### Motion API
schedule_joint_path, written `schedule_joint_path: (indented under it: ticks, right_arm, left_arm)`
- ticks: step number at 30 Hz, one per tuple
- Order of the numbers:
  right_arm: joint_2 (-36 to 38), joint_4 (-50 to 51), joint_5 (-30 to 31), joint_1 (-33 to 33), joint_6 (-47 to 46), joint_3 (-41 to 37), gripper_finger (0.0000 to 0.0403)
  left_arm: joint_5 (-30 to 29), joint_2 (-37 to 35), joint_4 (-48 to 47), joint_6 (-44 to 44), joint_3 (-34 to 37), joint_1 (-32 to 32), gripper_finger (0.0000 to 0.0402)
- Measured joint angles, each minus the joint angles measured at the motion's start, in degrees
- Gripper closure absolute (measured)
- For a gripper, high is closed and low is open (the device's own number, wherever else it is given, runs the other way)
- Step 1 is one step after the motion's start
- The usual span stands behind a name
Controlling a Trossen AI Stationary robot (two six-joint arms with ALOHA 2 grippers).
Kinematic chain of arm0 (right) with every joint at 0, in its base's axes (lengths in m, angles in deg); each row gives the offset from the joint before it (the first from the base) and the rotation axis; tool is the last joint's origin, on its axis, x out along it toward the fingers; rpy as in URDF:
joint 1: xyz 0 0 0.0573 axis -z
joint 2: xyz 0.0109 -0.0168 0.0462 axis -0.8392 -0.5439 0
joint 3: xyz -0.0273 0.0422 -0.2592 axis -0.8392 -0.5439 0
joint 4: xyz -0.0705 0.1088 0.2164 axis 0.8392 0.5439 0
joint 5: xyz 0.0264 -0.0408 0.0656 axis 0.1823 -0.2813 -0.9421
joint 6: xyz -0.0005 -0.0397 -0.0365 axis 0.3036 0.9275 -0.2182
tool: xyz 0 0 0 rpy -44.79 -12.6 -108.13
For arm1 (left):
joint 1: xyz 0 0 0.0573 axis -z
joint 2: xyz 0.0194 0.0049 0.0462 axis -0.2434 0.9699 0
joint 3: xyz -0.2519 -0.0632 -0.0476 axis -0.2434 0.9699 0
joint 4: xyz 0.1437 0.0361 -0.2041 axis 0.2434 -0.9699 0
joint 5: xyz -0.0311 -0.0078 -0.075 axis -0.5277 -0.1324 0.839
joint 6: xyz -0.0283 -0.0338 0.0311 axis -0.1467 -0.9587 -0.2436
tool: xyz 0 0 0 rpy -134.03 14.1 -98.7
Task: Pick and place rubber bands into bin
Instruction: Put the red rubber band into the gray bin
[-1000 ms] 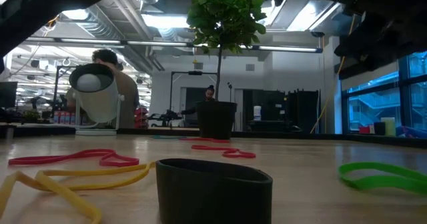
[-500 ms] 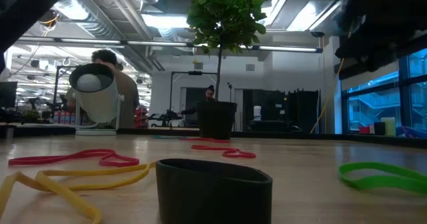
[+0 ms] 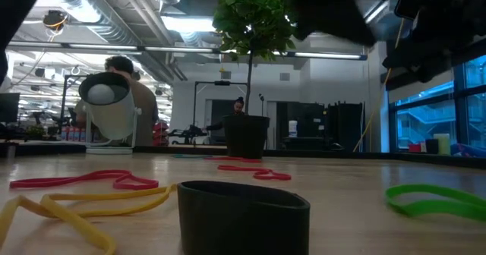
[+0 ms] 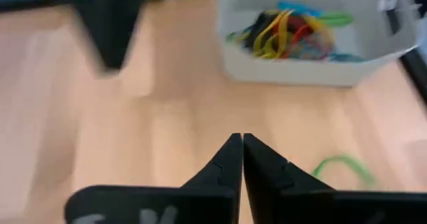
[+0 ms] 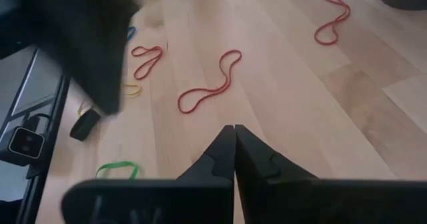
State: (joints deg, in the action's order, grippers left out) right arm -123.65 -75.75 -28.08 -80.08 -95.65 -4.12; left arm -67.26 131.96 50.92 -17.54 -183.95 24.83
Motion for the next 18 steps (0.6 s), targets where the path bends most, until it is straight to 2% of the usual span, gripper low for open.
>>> schedule_joint_path:
  ticks: [7, 13, 18]
  right_arm:
    - [0.0, -4.41, 0.39, 0.0, -4.5, 0.0, 0.0398]
    - [-1.49, -8.2, 5.56, 0.27, 2.37, 0.0, 0.0398]
    - [-8.03, -15.29, 7.79, 3.76, 10.54, 0.88, 0.0401]
  left_arm:
    - [-1.07, -17.5, 14.74, -1.16, 28.39, -2.41, 0.0397]
    - [-1.58, -31.61, 23.26, -1.59, 48.65, -5.47, 0.0399]
    - [-0.26, -42.66, 24.94, -0.54, 61.02, -8.78, 0.04]
